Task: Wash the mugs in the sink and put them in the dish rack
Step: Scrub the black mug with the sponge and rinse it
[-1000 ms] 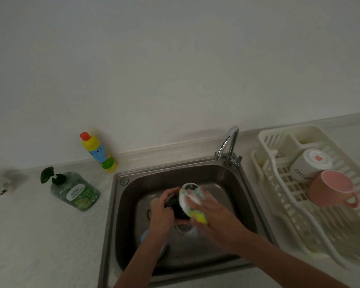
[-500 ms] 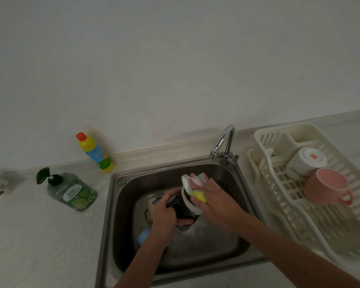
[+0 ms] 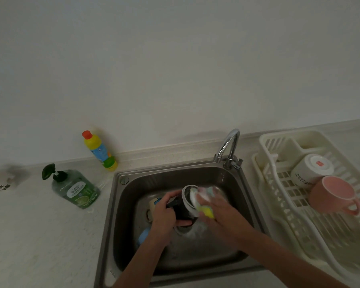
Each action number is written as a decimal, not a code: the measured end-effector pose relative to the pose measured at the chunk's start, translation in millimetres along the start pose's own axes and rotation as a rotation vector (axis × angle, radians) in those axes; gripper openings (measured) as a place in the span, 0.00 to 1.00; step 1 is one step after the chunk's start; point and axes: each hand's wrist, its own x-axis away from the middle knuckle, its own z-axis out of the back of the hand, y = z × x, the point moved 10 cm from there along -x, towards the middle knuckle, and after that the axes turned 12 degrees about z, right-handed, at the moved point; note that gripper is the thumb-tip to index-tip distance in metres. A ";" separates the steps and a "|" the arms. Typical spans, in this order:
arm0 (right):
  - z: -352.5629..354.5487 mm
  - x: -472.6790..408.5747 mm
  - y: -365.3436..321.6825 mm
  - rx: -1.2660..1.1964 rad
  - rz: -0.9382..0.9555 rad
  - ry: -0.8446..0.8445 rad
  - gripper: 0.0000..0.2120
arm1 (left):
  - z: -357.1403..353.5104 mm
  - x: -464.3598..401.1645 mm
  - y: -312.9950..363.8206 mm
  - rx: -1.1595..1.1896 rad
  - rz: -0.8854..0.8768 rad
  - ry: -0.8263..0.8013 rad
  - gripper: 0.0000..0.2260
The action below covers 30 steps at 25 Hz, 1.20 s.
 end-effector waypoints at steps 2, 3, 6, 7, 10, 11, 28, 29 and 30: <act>-13.2 -7.5 -18.1 -0.038 0.092 -0.051 0.31 | -2.6 -3.4 -8.1 0.005 0.005 -0.014 0.20; -13.1 -20.3 -15.3 -0.050 0.084 -0.049 0.29 | -6.1 -3.2 -11.7 -0.004 0.011 -0.025 0.20; 6.7 -32.9 16.1 -0.046 -0.083 0.000 0.26 | -8.8 0.0 -10.1 -0.040 0.012 -0.023 0.19; 7.9 -22.7 21.7 -0.019 -0.101 -0.004 0.26 | -6.0 0.4 -7.5 -0.034 0.014 -0.016 0.18; -5.8 0.2 -10.8 0.029 0.006 -0.061 0.28 | 3.9 -1.7 -4.0 -0.008 0.006 0.012 0.17; -9.9 -6.0 -18.7 -0.001 0.040 -0.057 0.28 | 3.2 -1.5 -4.8 -0.001 -0.001 0.011 0.17; -29.9 -35.9 7.3 -0.064 -0.028 -0.069 0.32 | 27.6 -32.8 -5.8 0.025 0.029 0.054 0.20; -34.0 -40.6 2.7 -0.117 -0.020 -0.066 0.32 | 26.8 -36.5 -7.2 0.023 0.034 0.048 0.20; -34.3 -52.8 2.1 -0.168 -0.019 -0.050 0.31 | 24.8 -39.5 -9.0 0.030 0.043 0.040 0.21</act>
